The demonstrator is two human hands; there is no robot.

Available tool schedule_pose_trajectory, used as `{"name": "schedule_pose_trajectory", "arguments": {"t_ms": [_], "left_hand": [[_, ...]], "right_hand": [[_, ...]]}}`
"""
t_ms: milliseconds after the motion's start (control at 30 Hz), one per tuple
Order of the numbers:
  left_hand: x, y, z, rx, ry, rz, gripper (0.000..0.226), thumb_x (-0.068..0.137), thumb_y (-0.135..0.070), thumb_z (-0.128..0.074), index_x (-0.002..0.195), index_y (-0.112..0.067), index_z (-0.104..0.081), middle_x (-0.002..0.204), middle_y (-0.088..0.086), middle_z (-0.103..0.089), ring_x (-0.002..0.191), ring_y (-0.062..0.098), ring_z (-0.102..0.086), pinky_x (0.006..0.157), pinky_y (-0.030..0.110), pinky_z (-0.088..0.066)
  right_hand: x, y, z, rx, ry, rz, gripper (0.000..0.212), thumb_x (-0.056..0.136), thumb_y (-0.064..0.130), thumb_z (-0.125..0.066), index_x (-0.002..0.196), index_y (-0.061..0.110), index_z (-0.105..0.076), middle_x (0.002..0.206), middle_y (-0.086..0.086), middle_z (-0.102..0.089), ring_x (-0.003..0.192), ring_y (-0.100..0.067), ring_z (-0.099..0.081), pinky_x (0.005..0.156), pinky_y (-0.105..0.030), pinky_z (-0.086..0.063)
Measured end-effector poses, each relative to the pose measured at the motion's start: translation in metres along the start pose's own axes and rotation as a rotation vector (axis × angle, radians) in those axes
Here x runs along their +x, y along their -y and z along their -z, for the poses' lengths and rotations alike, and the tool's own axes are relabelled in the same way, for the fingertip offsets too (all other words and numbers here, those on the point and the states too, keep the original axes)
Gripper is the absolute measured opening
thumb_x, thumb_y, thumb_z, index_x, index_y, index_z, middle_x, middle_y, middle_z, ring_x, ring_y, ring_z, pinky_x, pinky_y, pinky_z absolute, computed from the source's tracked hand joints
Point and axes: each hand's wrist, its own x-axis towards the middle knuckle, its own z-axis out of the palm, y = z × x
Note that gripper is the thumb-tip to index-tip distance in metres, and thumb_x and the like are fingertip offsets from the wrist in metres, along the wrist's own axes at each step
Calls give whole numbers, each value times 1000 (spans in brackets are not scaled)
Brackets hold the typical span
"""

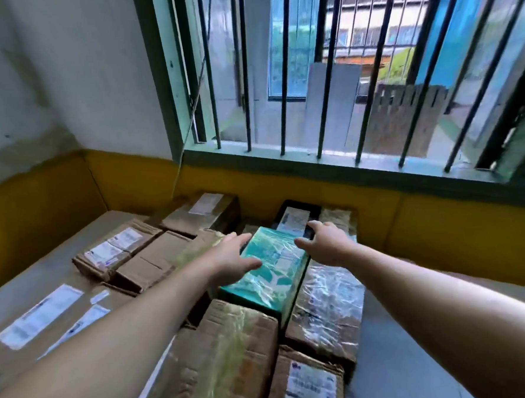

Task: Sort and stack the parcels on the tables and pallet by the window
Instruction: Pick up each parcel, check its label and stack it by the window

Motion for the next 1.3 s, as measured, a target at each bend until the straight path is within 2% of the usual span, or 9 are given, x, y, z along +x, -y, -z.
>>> {"name": "schedule_pose_trajectory", "arguments": {"t_ms": [200,400,533,633,700,767,900,1133,1300], "left_hand": [[87,3,-13,87,101,-46,76,90,-49,-58,152,-27,-19,160,7,-14,148,22,-14,120,41,-16],[167,1,-27,24,136,-48,71,92,-48,-55,152,-23,-24,159,4,-20,145,22,-24,118,36,-21],[215,-2,-39,23,186,-46,75,89,-50,-59,151,-22,-27,156,6,-27,142,23,-31,116,39,-28],[246,-7,-44,-38,246,-51,76,88,-43,-63,151,-19,-27,152,6,-35,137,22,-39,111,31,-32],[259,-10,-45,-66,306,-41,78,88,-36,-66,151,-18,-23,149,5,-41,132,21,-44,103,25,-34],[268,-13,-47,-101,385,-35,84,87,-30,-68,152,-20,-17,143,6,-48,125,21,-50,98,25,-37],[281,-8,-55,-208,464,-26,106,80,-21,-76,153,-28,0,130,5,-57,108,20,-59,97,32,-46],[290,11,-54,-349,473,13,104,81,-17,-76,152,-37,-3,117,5,-63,101,20,-65,93,35,-51],[293,19,-56,-441,476,9,102,82,-9,-73,153,-35,-4,112,5,-65,99,21,-66,92,36,-52]], "right_hand": [[65,-16,-9,81,16,-114,72,91,63,-51,150,24,-36,146,-12,-44,127,-32,-50,103,-44,-46],[130,-29,-28,73,70,-215,74,91,63,-51,150,22,-35,149,-13,-42,133,-34,-44,107,-44,-41],[161,-34,-34,42,56,-256,75,91,62,-51,151,20,-33,150,-15,-40,137,-36,-37,111,-46,-37],[178,-37,-35,-12,49,-248,75,93,59,-50,153,20,-28,152,-16,-38,140,-37,-33,113,-47,-33],[186,-39,-38,-56,55,-243,73,93,58,-50,152,20,-29,153,-16,-36,140,-37,-31,114,-47,-31],[190,-40,-42,-107,65,-243,72,94,58,-47,153,22,-27,157,-15,-27,144,-37,-23,117,-50,-25],[192,-42,-51,-165,68,-220,68,97,60,-36,155,28,-21,165,-8,-2,150,-33,1,119,-53,1],[201,-37,-48,-196,134,-186,70,96,65,-31,157,37,-12,165,-12,-3,151,-34,9,119,-53,11],[205,-30,-54,-114,109,-213,68,96,64,-33,156,36,-18,160,-17,-25,150,-37,9,119,-53,11]]}}
